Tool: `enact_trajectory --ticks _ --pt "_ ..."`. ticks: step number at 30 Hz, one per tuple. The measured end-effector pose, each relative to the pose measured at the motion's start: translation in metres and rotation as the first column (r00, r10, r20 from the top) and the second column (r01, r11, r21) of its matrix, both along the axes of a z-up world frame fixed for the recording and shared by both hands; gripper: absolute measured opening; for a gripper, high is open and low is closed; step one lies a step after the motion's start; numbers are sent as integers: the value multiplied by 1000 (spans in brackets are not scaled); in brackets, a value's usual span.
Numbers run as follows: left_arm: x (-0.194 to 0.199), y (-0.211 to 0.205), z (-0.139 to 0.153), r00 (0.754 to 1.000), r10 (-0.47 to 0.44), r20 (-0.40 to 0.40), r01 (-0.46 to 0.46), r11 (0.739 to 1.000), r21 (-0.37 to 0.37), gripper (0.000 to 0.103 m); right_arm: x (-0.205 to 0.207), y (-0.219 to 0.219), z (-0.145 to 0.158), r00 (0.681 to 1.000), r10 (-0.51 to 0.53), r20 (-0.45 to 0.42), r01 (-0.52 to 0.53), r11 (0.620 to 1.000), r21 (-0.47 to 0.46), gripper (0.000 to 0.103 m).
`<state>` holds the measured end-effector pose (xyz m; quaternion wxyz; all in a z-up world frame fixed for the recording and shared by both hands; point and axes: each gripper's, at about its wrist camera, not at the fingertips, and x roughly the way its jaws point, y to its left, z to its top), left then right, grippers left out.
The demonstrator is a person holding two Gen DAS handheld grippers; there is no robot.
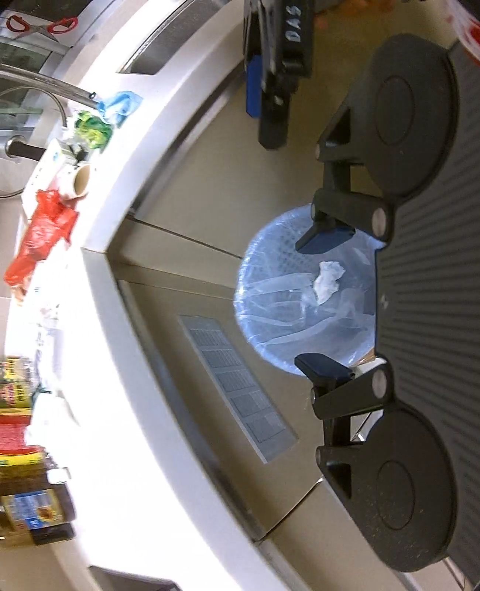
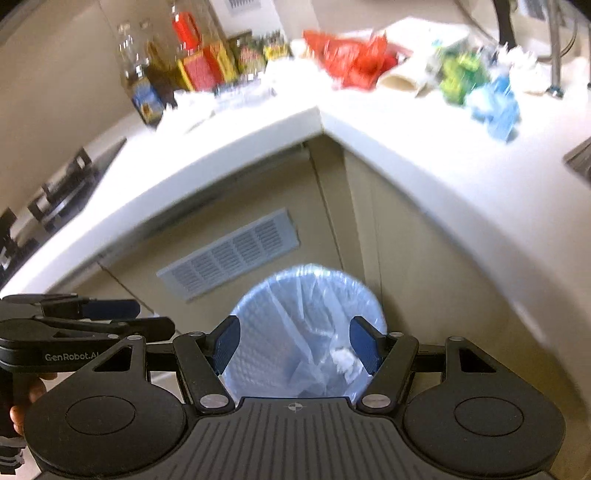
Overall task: Collect trash
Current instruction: 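Raise both tools back toward the counter litter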
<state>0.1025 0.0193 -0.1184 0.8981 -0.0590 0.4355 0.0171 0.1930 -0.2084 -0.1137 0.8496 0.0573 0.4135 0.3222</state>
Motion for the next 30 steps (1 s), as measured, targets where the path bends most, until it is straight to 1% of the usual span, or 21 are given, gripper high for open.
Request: enact_trajectory --ticks 5,9,13,21,30 --pt "1 1 21 999 21 37 -21 1000 3 56 5 -28 22 996 -70 55 68 997 38 66" --pt "5 2 33 997 25 71 -26 1000 16 56 11 -50 38 986 -134 99 129 990 53 66" --pt "10 3 46 995 25 99 -28 999 28 56 21 -73 53 974 -189 124 181 981 74 66" --pt "25 14 62 990 35 137 -40 999 37 56 38 -99 65 952 -239 189 234 971 50 66" --pt "46 39 72 985 53 165 -60 997 42 56 68 -101 65 936 -255 241 259 966 13 66"
